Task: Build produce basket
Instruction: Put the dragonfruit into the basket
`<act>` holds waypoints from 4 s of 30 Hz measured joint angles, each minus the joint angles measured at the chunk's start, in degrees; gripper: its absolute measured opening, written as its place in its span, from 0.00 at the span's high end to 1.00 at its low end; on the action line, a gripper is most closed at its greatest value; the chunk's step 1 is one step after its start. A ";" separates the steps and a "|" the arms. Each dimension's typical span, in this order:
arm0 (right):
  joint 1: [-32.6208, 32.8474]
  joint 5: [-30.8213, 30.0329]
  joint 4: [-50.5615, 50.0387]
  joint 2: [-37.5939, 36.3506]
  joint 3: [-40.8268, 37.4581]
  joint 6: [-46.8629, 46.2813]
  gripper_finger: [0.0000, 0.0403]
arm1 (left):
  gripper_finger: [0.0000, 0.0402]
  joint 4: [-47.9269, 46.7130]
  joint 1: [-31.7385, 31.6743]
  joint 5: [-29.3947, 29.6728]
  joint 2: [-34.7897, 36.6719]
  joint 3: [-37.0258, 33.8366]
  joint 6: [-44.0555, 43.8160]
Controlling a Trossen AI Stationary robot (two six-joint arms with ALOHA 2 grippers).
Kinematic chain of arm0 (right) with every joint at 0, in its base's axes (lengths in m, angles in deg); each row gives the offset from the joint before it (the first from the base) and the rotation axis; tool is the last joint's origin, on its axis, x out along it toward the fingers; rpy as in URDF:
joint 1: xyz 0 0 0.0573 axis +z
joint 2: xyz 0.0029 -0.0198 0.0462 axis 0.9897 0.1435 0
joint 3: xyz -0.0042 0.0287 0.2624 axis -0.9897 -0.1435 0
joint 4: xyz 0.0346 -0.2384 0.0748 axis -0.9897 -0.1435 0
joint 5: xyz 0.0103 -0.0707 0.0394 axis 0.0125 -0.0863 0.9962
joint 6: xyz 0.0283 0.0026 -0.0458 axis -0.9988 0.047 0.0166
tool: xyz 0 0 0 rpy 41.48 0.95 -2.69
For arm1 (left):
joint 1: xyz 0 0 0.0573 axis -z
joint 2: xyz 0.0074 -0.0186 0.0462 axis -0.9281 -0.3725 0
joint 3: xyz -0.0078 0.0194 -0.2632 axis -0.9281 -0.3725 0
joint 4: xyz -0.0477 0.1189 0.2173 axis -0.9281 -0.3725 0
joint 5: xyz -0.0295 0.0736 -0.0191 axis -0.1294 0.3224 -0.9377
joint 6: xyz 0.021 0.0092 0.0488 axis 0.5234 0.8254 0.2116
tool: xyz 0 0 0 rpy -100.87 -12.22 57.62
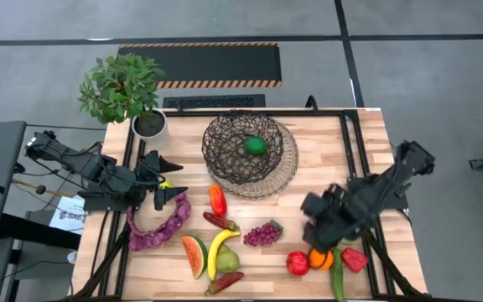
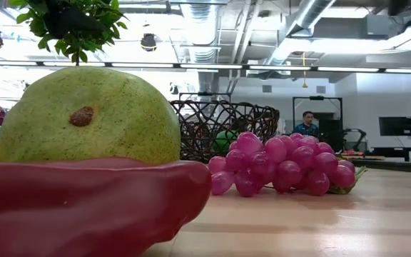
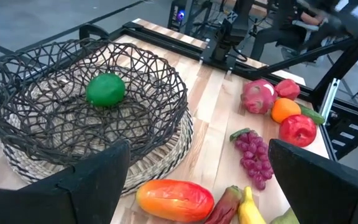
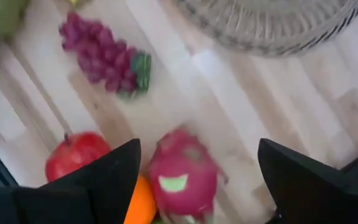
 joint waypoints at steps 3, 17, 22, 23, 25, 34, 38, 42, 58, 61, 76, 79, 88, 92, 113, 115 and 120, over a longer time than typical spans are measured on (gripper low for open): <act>2.93 0.57 -0.13 3.62 0.00 -3.16 0.16 | 0.08 0.01 -0.01 0.00 -0.01 0.00 0.12; 4.19 6.61 9.13 1.78 -13.72 -1.93 0.21 | 0.08 0.04 0.00 -0.02 -0.01 0.00 0.11; 4.19 6.82 18.34 -4.31 -21.68 -1.87 0.21 | 0.08 0.04 -0.01 -0.14 -0.01 0.00 -0.49; 4.35 7.36 19.57 -4.72 -22.75 -1.79 0.21 | 0.08 0.04 -0.02 -0.15 -0.01 0.00 -0.50; 4.73 8.36 21.30 -4.95 -25.21 -1.76 0.21 | 0.08 0.04 -0.02 -0.13 -0.01 0.00 -0.50; 3.96 12.99 29.59 -4.64 -34.00 0.41 0.21 | 0.08 0.04 -0.02 -0.09 -0.01 0.00 -0.30; 2.77 13.06 29.92 -4.64 -35.18 1.46 0.21 | 0.08 0.06 -0.01 -0.01 -0.01 0.00 -0.31; 1.73 13.79 31.55 -4.67 -36.36 3.27 0.21 | 0.08 0.07 0.00 0.15 -0.01 0.00 -0.40; -2.22 14.18 30.86 -4.59 -36.95 4.81 0.68 | 0.08 0.06 -0.02 0.17 -0.01 0.00 -0.70; -2.42 12.37 30.05 -4.47 -35.45 6.32 0.73 | 0.08 0.05 0.00 0.20 -0.01 0.00 -0.70; -4.96 -3.53 30.08 -10.41 -32.06 7.59 0.75 | 0.08 0.04 -0.01 0.20 -0.01 0.00 -0.70; -4.97 -9.70 32.22 -14.44 -32.03 7.03 0.75 | 0.08 0.07 -0.02 0.20 0.02 -0.02 -0.70; -2.72 -24.55 50.61 -27.03 -31.98 21.65 0.75 | 0.08 0.07 0.00 0.20 -0.01 -0.02 -0.70; -1.88 -25.79 66.12 -29.89 -31.98 36.43 0.75 | 0.08 0.07 -0.01 0.20 -0.01 -0.02 -0.69; -12.88 -11.48 94.88 -28.45 -31.83 61.32 0.75 | 0.08 -0.21 -0.02 0.20 -0.01 -0.02 -0.68; -16.97 -11.04 94.14 -26.93 -31.85 61.30 0.74 | 0.08 -0.27 -0.01 0.20 -0.01 -0.02 -0.68; -28.35 -3.51 91.62 -21.64 -31.87 61.95 0.74 | 0.08 -0.35 0.00 0.22 -0.01 -0.02 -0.68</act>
